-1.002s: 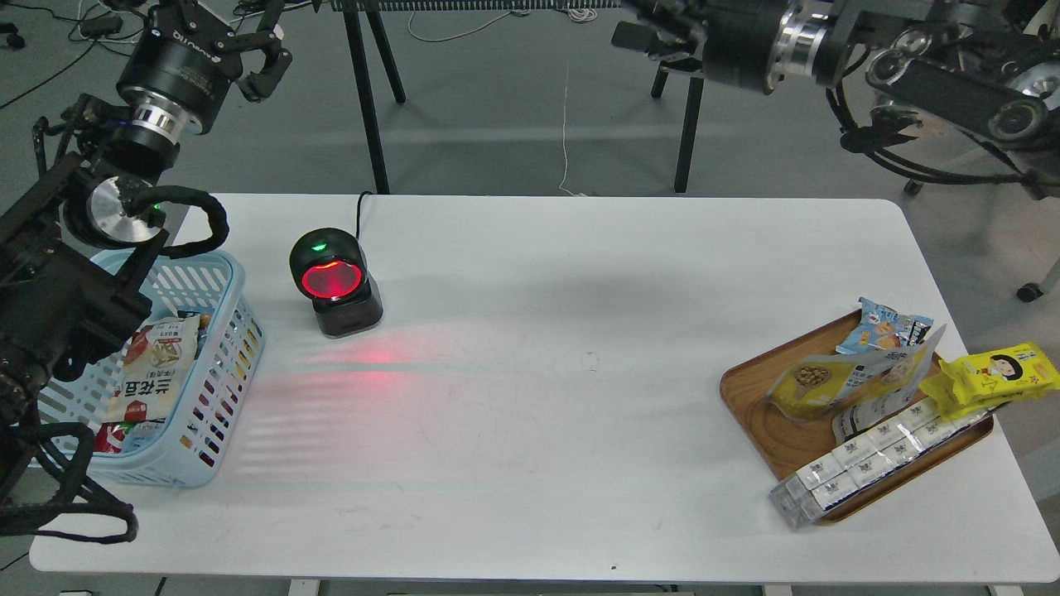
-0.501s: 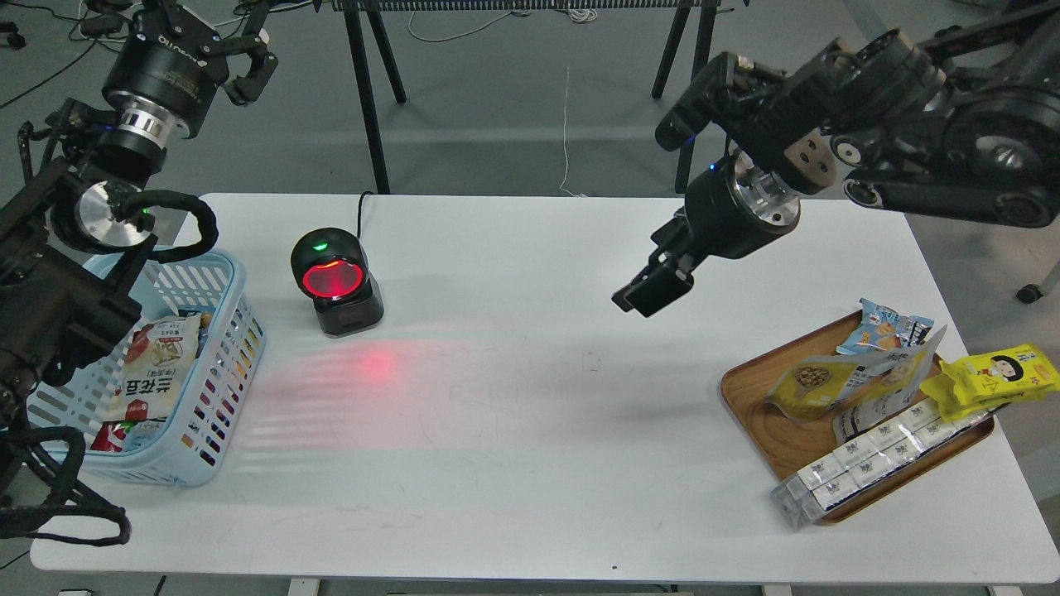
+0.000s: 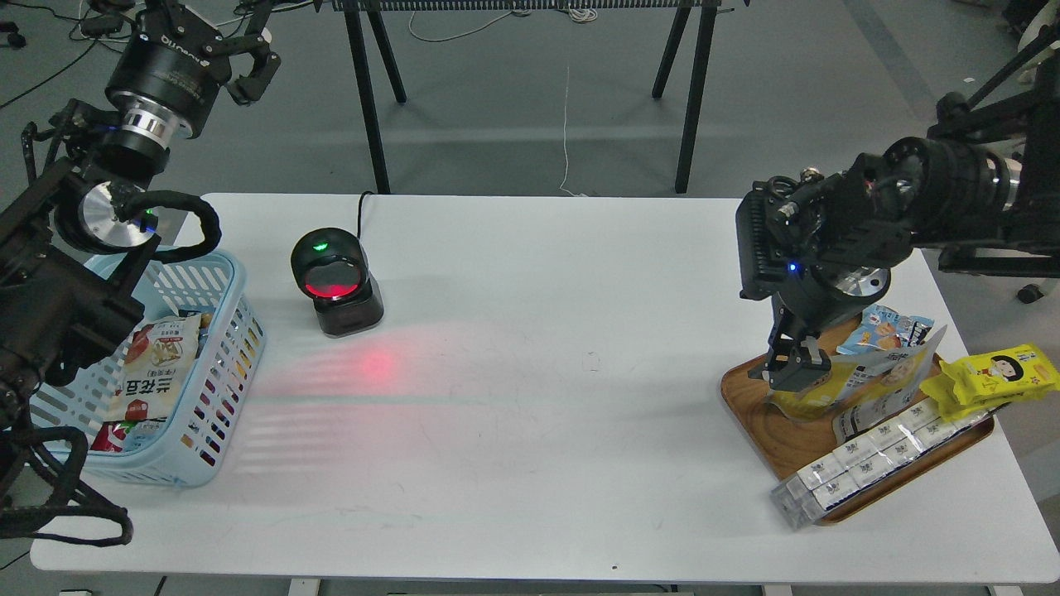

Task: Scan snack and place in basket
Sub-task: 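Grasp the yellow snack pouch on the tray with the right gripper, then carry the yellow pouch toward the scanner and lower it onto the table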

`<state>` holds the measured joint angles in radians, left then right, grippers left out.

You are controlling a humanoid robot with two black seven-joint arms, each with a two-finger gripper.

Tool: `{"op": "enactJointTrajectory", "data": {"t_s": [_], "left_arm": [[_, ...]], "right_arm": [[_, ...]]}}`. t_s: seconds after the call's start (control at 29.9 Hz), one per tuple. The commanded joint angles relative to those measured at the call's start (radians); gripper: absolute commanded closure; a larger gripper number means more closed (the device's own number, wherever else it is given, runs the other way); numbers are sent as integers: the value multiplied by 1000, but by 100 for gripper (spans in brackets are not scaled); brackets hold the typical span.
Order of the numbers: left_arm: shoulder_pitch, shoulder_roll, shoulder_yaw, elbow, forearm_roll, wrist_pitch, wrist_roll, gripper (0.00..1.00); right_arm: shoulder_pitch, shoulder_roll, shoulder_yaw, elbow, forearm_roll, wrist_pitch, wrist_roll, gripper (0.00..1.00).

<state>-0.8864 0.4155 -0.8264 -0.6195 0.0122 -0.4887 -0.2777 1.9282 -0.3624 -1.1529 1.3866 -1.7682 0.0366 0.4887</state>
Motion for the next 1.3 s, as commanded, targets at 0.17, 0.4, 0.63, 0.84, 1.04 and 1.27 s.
{"op": "enactJointTrajectory", "data": {"t_s": [0.17, 0.4, 0.63, 0.84, 1.04, 1.27], "left_arm": [[6, 0, 1, 1, 0, 0, 2, 1], [11, 2, 1, 1, 2, 0, 0, 1], [14, 0, 3, 1, 2, 0, 2, 1], [18, 2, 3, 1, 2, 0, 0, 1], [17, 2, 3, 3, 2, 0, 2, 1], [17, -1, 4, 1, 2, 0, 0, 1]], "right_arm": [[-51, -76, -41, -24, -155, -44, 0, 12], [-101, -112, -39, -78, -204, -43, 0, 32], [-120, -118, -36, -95, -227, -44, 0, 49], [-137, -125, -34, -100, -229, -44, 0, 59], [-137, -132, -28, -100, -226, -43, 0, 88], [-118, -139, -16, -98, -217, -41, 0, 100]]}}
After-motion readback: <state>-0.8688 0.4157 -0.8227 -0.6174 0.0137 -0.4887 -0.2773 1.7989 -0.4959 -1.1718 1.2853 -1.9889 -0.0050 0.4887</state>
